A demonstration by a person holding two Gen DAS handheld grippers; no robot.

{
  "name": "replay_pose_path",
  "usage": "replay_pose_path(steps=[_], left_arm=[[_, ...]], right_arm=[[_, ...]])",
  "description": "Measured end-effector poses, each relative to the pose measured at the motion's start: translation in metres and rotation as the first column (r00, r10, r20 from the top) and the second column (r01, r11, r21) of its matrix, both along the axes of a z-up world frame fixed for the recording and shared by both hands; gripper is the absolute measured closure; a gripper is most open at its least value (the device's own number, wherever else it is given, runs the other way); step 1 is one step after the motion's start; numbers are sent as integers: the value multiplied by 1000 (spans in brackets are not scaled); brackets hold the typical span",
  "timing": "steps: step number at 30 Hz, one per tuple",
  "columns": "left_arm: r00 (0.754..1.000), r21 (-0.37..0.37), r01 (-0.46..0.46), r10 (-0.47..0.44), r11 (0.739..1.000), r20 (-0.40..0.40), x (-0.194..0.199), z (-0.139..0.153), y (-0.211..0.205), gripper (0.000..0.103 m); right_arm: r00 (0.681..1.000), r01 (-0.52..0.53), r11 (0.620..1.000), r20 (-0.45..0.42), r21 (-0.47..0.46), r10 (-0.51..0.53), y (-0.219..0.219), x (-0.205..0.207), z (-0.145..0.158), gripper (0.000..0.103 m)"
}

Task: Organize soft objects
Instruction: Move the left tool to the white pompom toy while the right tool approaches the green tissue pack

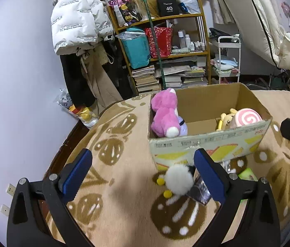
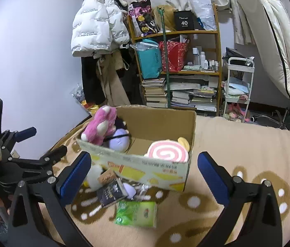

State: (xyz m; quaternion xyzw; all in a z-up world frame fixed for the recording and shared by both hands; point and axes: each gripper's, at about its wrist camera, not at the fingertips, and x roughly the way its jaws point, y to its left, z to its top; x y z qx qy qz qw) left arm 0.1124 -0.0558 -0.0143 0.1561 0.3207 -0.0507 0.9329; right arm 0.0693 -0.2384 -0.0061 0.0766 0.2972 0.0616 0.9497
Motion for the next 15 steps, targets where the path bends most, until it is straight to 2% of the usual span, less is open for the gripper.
replay_pose_path(steps=[6,15], left_arm=[[1000,7,-9,9,1000,-24,-12,-2,6,5],[993,-6,-25,24,1000,-119,5,-24,8,5]], right_arm=[[1000,-14,1000,-11,3,14,7,-15,-1,0],[999,-16,999,-41,-41,14,16,-12,-12,0]])
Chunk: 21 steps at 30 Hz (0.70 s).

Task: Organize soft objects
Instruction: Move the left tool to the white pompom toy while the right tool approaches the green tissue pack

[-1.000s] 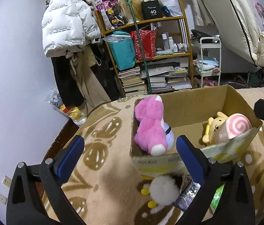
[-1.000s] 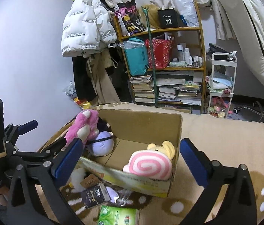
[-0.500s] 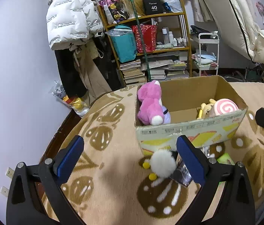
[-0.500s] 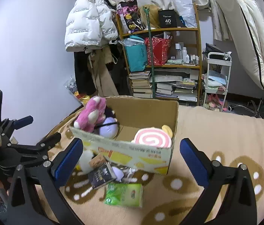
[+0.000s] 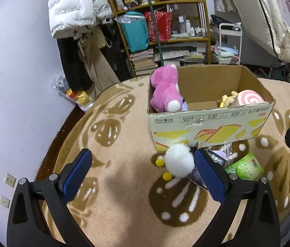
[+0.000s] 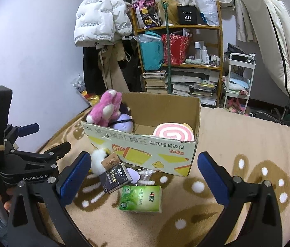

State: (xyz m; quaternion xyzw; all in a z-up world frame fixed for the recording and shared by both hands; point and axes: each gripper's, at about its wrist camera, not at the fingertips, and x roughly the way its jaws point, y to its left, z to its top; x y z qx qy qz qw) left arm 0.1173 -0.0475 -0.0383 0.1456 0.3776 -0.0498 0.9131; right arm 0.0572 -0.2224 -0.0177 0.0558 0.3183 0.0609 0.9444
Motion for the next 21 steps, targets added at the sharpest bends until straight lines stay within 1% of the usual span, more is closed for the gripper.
replay_pose_path(steps=[4,9,13,21], left_arm=[[999,-14,-12,11,1000,-52,13,-13,3,5],[995,-3,-31,30,1000,-99,26,-27,2,5],[987,3,-39,39,999,-156,37,-43,0,5],[978,21,-19,23,1000,-206,53,-65,-10,5]], right_arm=[[1000,5,1000,-26,-20,-5,3,10,-9,0],[996,7,1000,-88,-28,-10,7,23,-25,0],[991,8,1000,-132,-29,-12,7,31,-36,0],[972,-8,1000,-235,-24,2,11,46,-62,0]])
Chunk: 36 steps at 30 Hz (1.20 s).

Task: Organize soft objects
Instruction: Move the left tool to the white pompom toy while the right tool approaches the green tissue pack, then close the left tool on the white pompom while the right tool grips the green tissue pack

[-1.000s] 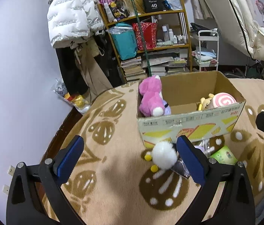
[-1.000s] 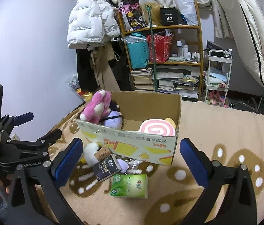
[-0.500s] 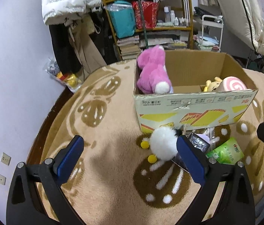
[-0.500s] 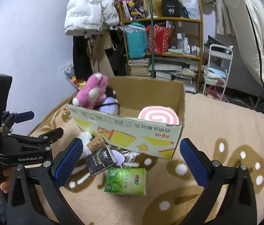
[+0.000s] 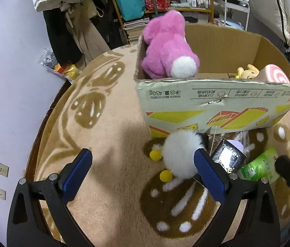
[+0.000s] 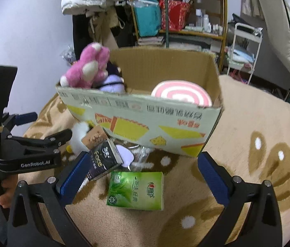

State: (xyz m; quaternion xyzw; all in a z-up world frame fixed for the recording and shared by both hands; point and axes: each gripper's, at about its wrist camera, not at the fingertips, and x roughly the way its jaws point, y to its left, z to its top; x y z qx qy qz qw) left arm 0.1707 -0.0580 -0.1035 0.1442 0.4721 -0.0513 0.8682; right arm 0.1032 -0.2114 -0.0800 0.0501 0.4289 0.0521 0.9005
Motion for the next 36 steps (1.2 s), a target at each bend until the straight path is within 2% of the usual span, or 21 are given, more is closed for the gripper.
replay_pose_path(steps=[8,15,26,36], left_arm=[[999,-7,8,-9,1000,-45,10,-16,-3,5],[996,-73,40,-46,997,-75,16,-24,-7,5],[990,-155,73,-90,985,-107,23,-37,-9,5],[981,-227,56,-96,972,-169,34,-50,-5,4]], right_arm=[[996,-26,1000,-90,1,26,6,12,-22,0],[987,-33,999,-159,13,34,8,20,-39,0],[972,-25,1000,-234,4,25,6,29,-59,0],[967,-56,998,-250,-4,54,17,32,-63,0]])
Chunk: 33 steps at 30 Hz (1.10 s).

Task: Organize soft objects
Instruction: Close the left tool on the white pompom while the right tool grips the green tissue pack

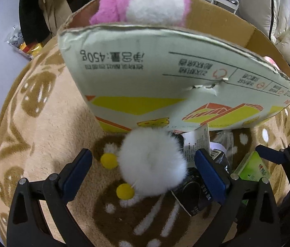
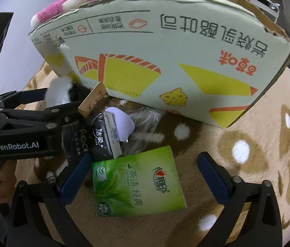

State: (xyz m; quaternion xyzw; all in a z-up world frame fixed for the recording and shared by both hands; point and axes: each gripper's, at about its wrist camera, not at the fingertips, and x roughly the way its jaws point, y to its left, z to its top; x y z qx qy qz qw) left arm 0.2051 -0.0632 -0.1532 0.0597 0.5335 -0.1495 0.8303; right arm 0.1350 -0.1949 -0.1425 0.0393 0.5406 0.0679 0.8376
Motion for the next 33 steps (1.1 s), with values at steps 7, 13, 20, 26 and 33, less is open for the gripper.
replay_pose_path(steps=[7,13,20,26,33], left_arm=[[1000,-19,-1,1,1000,-12,3,-4,2,7],[1000,-39,3,-3,999,-4,-4,2,3,25],[999,-34,-22,21,999,-28,0,-4,11,34],[1000,-37,9,-10,999,-26,-6,-4,4,50],[1000,-33,2,-3,999,-9,-11,9,0,59]], right_arm=[[1000,4,1000,-23,13,-3,9,-3,-6,0],[999,-8,1000,-35,20,9,10,-7,-9,0],[998,-41,999,-55,1,41,25,-13,-14,0],[996,-53,997,-70,-62,49,32,-16,-20,15],[998,-27,999,-55,-37,25,23,-19,-16,20]])
